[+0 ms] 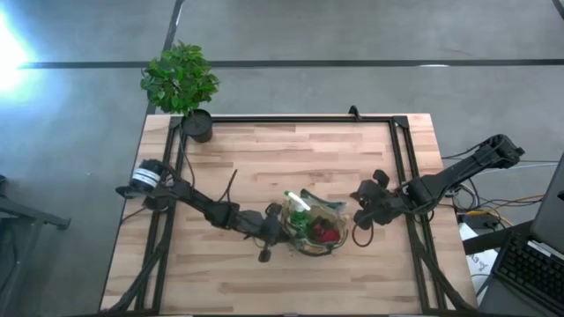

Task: Pick & Place Garden tools in Gardening bag
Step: Adjust the gardening bag

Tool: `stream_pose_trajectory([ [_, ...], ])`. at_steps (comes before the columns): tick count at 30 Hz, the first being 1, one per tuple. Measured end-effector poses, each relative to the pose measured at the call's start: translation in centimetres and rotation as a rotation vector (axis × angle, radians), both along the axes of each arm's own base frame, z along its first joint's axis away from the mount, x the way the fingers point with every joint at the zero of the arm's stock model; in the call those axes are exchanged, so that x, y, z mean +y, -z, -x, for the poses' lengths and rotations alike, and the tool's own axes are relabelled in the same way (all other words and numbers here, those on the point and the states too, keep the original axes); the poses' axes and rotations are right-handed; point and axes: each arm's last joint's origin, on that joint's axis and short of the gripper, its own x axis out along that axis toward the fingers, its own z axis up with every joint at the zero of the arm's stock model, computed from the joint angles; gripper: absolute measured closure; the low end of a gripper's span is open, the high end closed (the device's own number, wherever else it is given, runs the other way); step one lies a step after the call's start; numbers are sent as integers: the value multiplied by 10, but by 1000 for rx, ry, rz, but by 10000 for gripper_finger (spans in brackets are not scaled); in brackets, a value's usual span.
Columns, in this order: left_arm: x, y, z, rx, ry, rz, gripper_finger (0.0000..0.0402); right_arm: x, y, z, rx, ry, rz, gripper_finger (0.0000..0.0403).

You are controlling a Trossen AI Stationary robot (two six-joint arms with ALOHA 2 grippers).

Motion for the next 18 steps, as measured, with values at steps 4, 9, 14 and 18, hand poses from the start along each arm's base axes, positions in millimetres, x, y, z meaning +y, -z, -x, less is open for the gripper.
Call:
stream_pose_trajectory([
  [4, 7, 4, 0, 43, -77, -25, 399, 5, -4, -8, -67, -67, -49, 395],
  [9, 15, 5, -2, 49, -131, -41, 399, 12, -5, -16, -168, -170, -140, 395],
  [14, 26, 5, -4, 48, -163, -54, 399, 12, 2, -16, -181, -169, -181, 395],
  [18, 36, 5, -6, 51, -188, -62, 399, 17, 6, -24, -208, -196, -219, 395],
])
